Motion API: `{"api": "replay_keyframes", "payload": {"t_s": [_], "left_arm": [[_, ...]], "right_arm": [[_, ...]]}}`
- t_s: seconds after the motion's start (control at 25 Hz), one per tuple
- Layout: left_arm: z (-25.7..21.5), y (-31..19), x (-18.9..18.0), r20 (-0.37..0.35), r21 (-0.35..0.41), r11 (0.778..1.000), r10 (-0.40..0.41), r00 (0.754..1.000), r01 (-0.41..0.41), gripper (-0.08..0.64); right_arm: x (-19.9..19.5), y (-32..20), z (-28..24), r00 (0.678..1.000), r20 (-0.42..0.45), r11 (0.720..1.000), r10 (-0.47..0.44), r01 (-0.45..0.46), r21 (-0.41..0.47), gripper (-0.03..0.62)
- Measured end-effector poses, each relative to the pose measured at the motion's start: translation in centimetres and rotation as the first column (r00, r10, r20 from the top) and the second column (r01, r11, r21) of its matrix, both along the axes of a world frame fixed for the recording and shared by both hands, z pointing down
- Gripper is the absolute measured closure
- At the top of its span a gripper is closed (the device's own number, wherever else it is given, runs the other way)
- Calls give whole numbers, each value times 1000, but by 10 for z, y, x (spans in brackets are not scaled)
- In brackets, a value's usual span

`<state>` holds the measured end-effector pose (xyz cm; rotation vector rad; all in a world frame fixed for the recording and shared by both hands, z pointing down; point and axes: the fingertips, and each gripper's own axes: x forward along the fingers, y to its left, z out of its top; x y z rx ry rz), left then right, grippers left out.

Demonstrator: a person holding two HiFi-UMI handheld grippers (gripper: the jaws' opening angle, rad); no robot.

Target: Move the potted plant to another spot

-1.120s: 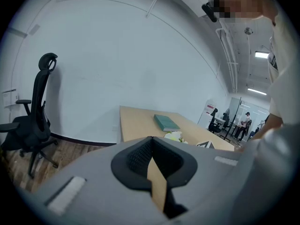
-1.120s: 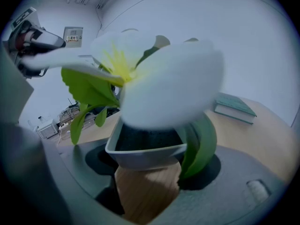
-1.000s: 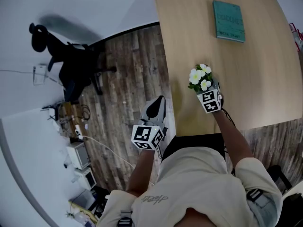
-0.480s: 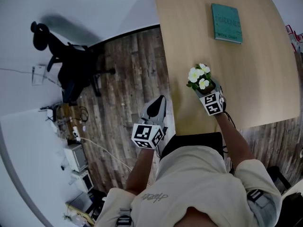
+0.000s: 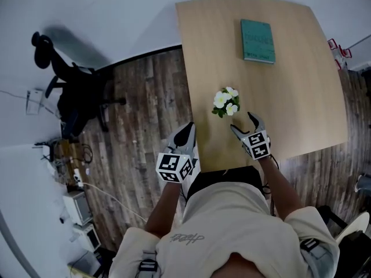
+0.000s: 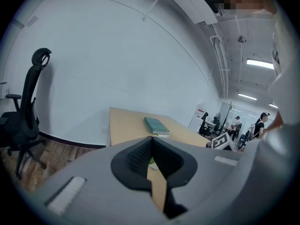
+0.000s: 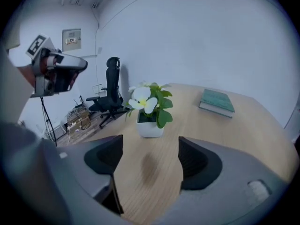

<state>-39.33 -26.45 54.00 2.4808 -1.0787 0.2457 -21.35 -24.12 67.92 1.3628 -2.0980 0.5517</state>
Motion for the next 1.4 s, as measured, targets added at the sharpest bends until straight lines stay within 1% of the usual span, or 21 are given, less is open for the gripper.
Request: {"api": "replay_keyframes", "payload": {"t_s": [0.04, 0.16, 0.32, 0.44, 0.56, 0.64, 0.68, 0.76, 0.8, 1.0, 1.12, 1.28, 1.4], "left_arm": [[0, 1, 4, 1, 0, 1000, 8, 1000, -8, 543], [-7, 2, 17, -1, 16, 999, 27, 1000, -27, 543], [-17, 3, 32, 3, 49, 998, 30, 1000, -30, 543], [-30, 5, 39, 5, 67, 998, 15, 1000, -15, 543], [-47, 2, 42, 7, 99, 995, -9, 1000, 8, 541], [-57, 2, 43, 10, 116, 993, -18, 1000, 16, 543], [-62, 2, 44, 11, 123, 992, -20, 1000, 18, 541], [-71, 5, 47, 10, 138, 990, -24, 1000, 22, 541], [-75, 7, 48, 9, 147, 989, -26, 1000, 24, 543], [-90, 16, 61, 17, 171, 985, -36, 999, 33, 542], [-104, 16, 68, 25, 197, 980, -35, 999, 30, 543], [-125, 15, 68, 19, 235, 971, -53, 998, 47, 541], [-146, 14, 74, 1, 273, 961, -51, 999, 48, 541]], "right_arm": [[2, 6, -9, 1000, 16, 1000, -5, 5, 3, 230], [8, 19, -36, 998, 62, 999, -16, 14, 33, 246], [21, 28, -70, 994, 108, 995, -3, -7, 96, 290], [34, 35, -99, 992, 125, 989, 1, -20, 148, 355], [50, 38, -124, 992, 125, 980, -13, -12, 197, 427], [59, 41, -131, 993, 119, 977, -25, -1, 215, 490], [64, 41, -133, 993, 119, 975, -25, -2, 222, 510], [73, 43, -141, 992, 124, 969, -22, -10, 246, 575], [77, 43, -147, 992, 125, 965, -24, -10, 262, 589], [100, 47, -182, 991, 127, 941, -49, 3, 340, 589], [108, 46, -206, 991, 113, 923, -77, 28, 384, 589], [101, 42, -237, 985, 88, 894, -146, 93, 439, 591], [92, 39, -258, 977, 81, 870, -196, 135, 475, 591]]}}
